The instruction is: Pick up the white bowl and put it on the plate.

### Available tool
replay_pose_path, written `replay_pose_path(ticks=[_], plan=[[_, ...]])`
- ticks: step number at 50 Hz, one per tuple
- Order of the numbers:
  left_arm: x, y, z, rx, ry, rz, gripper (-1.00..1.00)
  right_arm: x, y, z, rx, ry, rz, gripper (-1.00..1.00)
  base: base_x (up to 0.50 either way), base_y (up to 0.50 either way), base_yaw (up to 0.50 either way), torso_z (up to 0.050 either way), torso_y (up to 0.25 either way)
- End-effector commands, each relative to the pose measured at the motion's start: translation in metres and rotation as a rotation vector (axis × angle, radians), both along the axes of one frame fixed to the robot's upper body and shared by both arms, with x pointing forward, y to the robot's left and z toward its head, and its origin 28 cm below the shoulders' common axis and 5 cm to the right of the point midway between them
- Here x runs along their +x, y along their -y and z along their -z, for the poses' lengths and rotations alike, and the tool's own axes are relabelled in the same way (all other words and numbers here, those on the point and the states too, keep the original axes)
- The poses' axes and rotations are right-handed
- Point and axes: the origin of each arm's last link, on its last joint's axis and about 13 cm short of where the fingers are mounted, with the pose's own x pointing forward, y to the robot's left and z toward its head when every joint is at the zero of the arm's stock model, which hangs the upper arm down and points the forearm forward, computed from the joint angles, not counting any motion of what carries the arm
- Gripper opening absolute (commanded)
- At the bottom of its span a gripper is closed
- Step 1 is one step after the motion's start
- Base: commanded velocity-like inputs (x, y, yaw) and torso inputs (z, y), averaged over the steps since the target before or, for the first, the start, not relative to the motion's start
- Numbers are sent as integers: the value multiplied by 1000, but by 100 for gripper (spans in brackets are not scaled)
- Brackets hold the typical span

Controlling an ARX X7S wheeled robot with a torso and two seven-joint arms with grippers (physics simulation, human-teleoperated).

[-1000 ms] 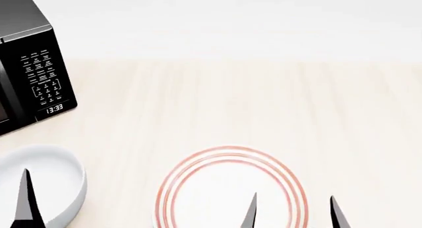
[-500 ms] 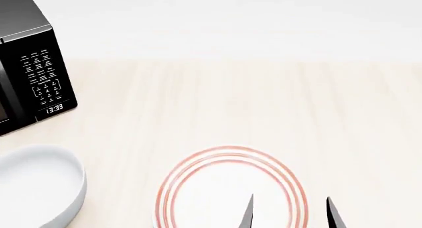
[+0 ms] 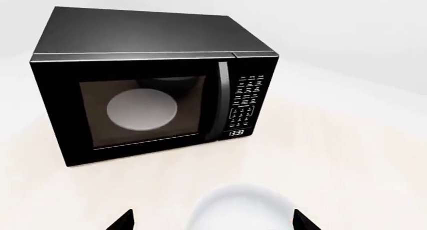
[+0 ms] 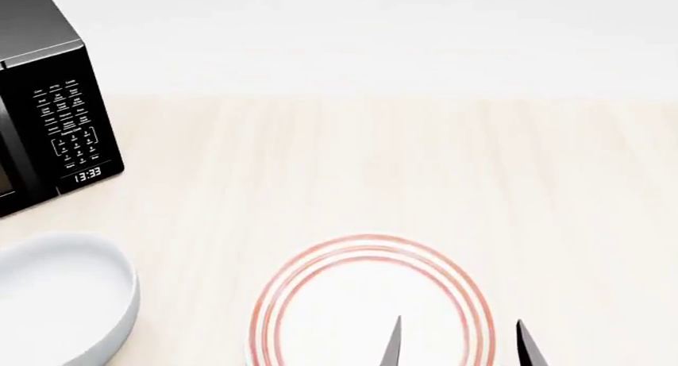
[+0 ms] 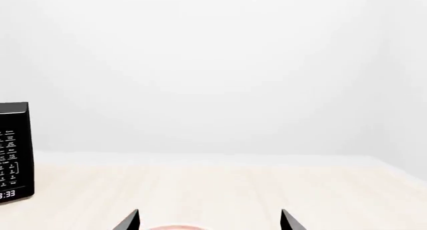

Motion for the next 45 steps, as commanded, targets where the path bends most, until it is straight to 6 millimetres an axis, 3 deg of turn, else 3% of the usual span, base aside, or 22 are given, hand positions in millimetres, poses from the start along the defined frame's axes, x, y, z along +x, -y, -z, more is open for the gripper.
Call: replay_pose_path(ticks=[1, 25, 45], plan=[[11, -8, 7, -19, -38, -31, 100, 0, -1, 1, -2, -5, -8, 100, 0, 0, 0, 0, 0], [29, -7, 33, -22, -91, -36, 100, 0, 0, 1, -1, -4, -4, 100, 0, 0, 0, 0, 0], [42, -5, 44, -19, -116, -29, 100, 2, 1, 3, -1, -8, -5, 100, 0, 0, 0, 0, 0]])
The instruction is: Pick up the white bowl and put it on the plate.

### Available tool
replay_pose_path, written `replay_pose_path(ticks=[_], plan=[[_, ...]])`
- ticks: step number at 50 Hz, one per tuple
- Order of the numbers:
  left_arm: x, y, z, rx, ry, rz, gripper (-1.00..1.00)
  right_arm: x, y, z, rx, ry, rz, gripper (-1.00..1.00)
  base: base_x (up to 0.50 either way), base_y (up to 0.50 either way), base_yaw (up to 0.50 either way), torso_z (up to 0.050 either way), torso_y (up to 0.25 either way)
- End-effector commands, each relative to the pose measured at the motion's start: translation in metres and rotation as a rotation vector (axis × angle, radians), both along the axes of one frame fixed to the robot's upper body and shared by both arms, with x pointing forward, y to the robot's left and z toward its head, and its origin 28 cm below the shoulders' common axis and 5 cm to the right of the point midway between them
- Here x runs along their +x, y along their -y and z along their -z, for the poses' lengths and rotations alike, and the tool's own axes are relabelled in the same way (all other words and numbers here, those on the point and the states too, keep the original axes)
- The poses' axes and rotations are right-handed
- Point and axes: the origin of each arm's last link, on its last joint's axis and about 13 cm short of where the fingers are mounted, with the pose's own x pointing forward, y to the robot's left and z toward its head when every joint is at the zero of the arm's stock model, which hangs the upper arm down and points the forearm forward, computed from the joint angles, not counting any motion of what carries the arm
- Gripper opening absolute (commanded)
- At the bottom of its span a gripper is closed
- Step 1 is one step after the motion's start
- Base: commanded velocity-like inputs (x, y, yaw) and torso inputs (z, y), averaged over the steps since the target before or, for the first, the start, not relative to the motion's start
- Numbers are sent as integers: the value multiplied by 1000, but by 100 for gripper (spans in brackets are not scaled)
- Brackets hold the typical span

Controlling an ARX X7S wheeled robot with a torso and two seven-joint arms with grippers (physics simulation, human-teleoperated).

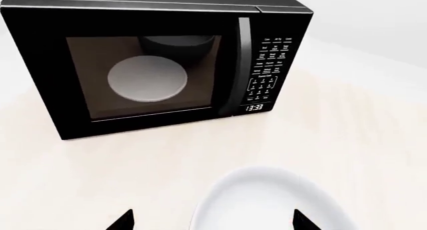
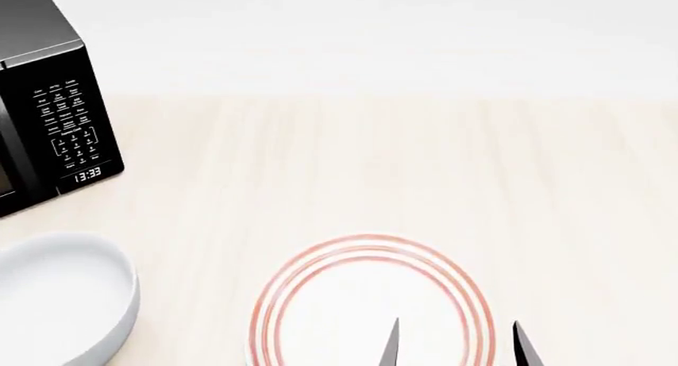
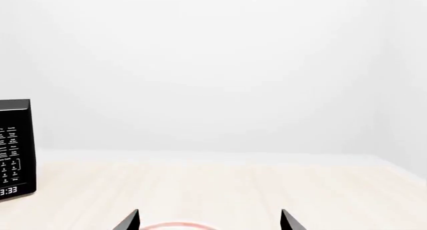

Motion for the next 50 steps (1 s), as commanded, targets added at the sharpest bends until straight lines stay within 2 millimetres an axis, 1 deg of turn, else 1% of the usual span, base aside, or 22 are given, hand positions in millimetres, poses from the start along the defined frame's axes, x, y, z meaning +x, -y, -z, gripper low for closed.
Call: replay_pose_path(ticks=[1, 16, 50], plan=[[7, 1, 6, -2, -15, 5, 100, 1, 1, 1, 0, -1, 1, 100, 0, 0, 0, 0, 0], [16, 4, 14, 14, -37, 14, 100, 0, 0, 1, 1, -3, -1, 100, 0, 0, 0, 0, 0], [25, 5, 27, 15, -64, 15, 100, 1, 0, 2, 6, -7, -2, 100, 0, 0, 0, 0, 0]])
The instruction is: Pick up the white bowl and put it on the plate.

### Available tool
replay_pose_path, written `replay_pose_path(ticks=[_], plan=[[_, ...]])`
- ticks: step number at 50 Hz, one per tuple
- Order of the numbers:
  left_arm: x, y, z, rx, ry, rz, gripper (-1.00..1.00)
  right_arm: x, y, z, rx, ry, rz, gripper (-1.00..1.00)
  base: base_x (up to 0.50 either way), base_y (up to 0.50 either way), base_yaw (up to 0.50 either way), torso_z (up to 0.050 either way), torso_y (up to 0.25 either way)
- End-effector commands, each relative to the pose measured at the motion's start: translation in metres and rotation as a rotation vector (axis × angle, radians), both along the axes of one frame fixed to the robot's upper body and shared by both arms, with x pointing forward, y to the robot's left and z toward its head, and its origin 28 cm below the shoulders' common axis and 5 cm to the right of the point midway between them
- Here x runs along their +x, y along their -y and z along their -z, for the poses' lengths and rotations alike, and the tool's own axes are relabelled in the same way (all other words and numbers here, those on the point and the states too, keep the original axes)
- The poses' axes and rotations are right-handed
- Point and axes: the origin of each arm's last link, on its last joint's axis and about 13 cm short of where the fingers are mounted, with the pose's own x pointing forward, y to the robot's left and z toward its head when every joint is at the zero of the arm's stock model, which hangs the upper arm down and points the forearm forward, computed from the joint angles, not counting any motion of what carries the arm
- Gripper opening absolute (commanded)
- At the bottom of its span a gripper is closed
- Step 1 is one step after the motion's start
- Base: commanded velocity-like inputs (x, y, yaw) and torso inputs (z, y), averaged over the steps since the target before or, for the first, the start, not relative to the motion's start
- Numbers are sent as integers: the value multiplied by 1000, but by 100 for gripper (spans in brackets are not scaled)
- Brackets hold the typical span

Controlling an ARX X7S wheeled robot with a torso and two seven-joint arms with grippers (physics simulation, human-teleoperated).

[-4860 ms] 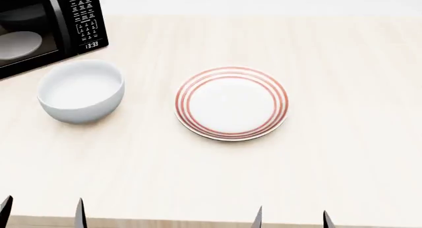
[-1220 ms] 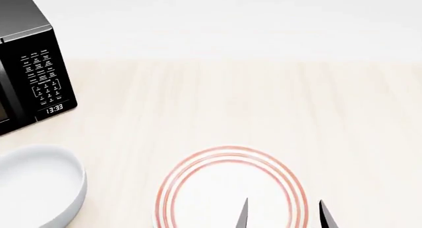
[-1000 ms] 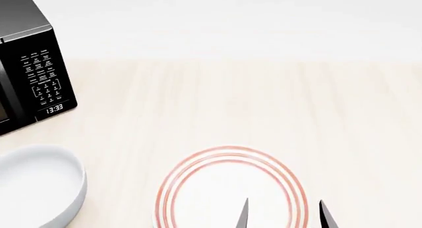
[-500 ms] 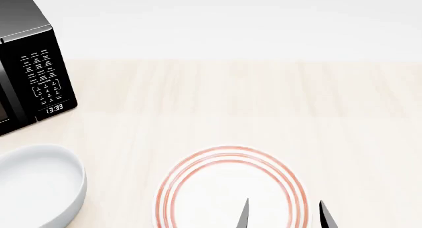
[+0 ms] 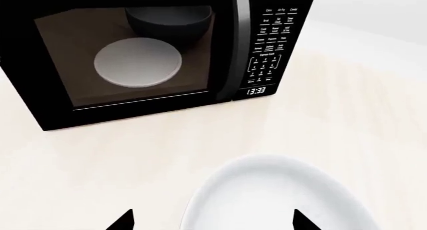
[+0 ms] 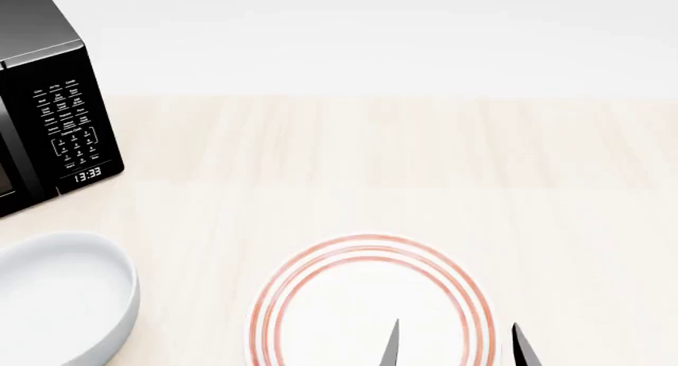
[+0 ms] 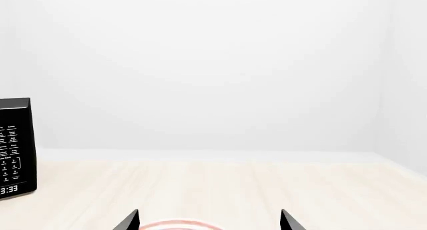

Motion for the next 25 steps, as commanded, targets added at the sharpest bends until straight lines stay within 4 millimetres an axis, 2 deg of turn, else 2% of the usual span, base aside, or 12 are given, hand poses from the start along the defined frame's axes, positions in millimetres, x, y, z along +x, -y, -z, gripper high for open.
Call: replay_pose_path(ticks=[1, 25], plan=[[3, 1, 5, 0, -10, 3, 100, 1, 0, 0, 1, -1, 0, 100, 0, 0, 0, 0, 0], [12, 5, 23, -18, -41, 7, 100, 1, 0, 2, 2, -5, -3, 100, 0, 0, 0, 0, 0]])
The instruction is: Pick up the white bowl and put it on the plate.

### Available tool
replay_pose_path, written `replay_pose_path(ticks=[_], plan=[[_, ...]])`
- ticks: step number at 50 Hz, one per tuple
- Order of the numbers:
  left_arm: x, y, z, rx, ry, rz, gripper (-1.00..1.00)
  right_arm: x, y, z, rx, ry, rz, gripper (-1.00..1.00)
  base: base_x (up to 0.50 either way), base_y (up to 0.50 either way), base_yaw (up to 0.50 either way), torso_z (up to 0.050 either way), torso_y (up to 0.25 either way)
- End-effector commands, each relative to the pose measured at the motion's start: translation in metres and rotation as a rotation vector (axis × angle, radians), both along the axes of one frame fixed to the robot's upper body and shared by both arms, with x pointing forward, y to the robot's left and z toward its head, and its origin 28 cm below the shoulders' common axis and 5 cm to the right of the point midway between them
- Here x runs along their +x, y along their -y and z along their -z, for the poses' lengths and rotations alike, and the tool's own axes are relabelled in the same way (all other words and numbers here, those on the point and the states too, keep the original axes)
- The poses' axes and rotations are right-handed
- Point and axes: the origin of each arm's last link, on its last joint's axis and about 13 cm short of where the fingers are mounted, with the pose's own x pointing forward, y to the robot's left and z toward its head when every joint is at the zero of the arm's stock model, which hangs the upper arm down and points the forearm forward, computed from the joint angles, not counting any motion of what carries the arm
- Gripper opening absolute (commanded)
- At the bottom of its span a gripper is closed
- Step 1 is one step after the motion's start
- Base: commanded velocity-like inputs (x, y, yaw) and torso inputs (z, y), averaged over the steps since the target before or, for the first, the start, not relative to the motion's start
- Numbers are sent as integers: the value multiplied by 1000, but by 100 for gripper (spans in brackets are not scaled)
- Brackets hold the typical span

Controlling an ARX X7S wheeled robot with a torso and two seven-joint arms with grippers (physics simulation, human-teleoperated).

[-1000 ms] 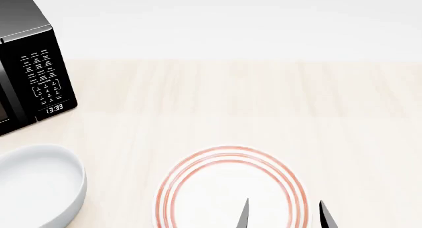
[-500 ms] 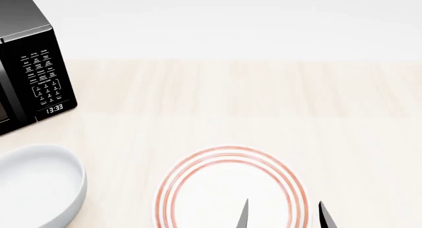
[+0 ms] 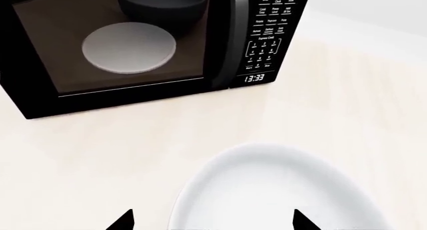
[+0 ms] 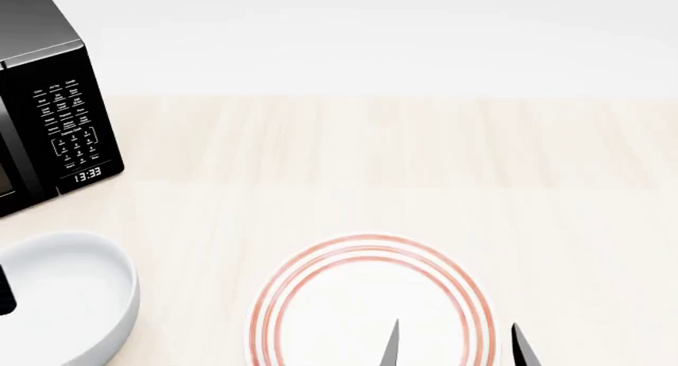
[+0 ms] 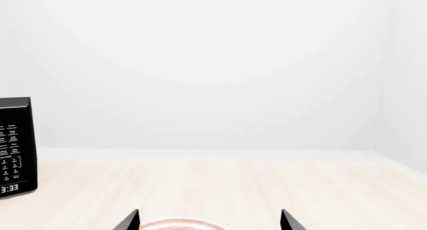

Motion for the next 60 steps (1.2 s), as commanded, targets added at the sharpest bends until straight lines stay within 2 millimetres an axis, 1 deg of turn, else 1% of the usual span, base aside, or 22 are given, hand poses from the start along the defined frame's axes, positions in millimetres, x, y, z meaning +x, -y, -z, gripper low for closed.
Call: replay_pose_path(ticks=[1, 19, 42, 49, 53, 60], plan=[[4, 1, 7, -4, -14, -2, 100, 0, 0, 1, 2, -2, -2, 100, 0, 0, 0, 0, 0], [8, -1, 17, -1, -32, -17, 100, 1, -1, 2, 0, -6, -6, 100, 0, 0, 0, 0, 0], [13, 0, 22, -3, -45, -27, 100, 0, -1, 1, 6, -7, -6, 100, 0, 0, 0, 0, 0], [19, -4, 23, 0, -45, -38, 100, 0, 0, 1, 6, -7, -7, 100, 0, 0, 0, 0, 0], [21, -6, 29, 3, -56, -44, 100, 1, 0, 2, 5, -7, -8, 100, 0, 0, 0, 0, 0], [25, -7, 33, 0, -62, -50, 100, 0, 0, 2, 6, -9, -10, 100, 0, 0, 0, 0, 0]])
